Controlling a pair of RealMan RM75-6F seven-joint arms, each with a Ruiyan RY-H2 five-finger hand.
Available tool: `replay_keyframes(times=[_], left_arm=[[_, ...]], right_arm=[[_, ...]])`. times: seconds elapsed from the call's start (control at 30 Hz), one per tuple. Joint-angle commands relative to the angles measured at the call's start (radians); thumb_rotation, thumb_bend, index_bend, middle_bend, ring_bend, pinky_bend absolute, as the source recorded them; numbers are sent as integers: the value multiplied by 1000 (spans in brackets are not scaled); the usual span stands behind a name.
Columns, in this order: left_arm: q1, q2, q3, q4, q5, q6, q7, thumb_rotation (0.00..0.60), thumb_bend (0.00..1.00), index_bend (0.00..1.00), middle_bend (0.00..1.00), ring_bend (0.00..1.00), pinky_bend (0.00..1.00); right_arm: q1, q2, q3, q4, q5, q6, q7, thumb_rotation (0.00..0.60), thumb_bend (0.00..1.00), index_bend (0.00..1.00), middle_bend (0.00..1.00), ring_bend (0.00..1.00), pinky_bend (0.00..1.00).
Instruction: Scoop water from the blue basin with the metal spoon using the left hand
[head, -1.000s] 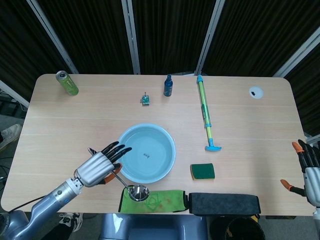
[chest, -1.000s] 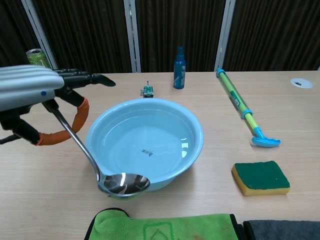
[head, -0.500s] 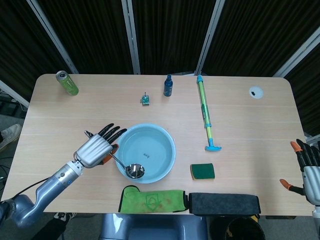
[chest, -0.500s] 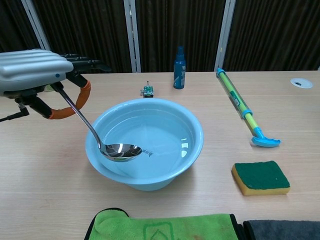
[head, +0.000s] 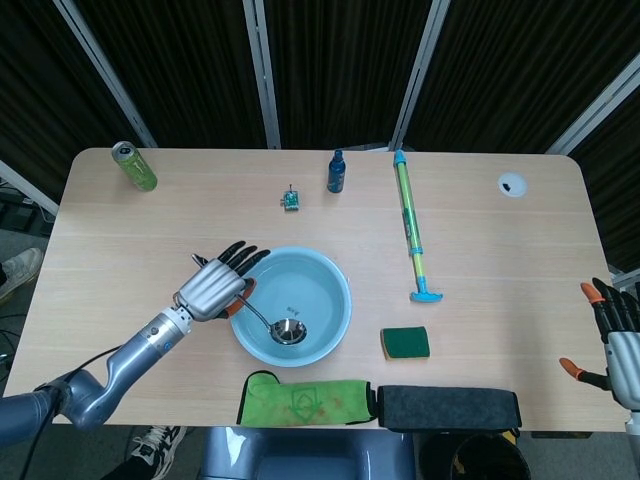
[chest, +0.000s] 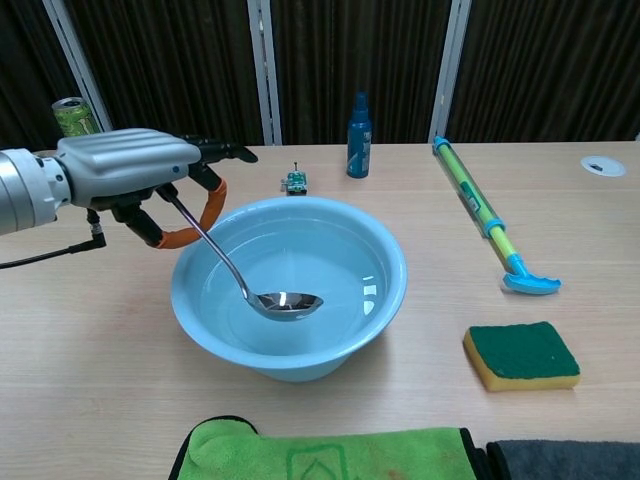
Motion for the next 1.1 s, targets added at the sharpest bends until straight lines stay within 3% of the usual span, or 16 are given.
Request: replay_keyframes(times=[0.03, 0.57, 1.1], left_arm=[[-24, -37, -10, 42, -21, -28, -10, 600, 535, 630, 0, 0, 0], [-58, -106, -1, 155, -80, -73, -6, 600, 536, 643, 0, 0, 0], [-38, -50, 1, 164, -109, -10, 100, 600, 536, 652, 0, 0, 0]], right_arm=[[1, 2, 0, 2, 0, -1, 7, 600, 0, 0, 0, 0, 0], [6, 4, 1, 11, 7, -15, 17, 600, 0, 0, 0, 0, 0], [3, 1, 8, 5, 22, -9, -1, 600, 0, 0, 0, 0, 0]])
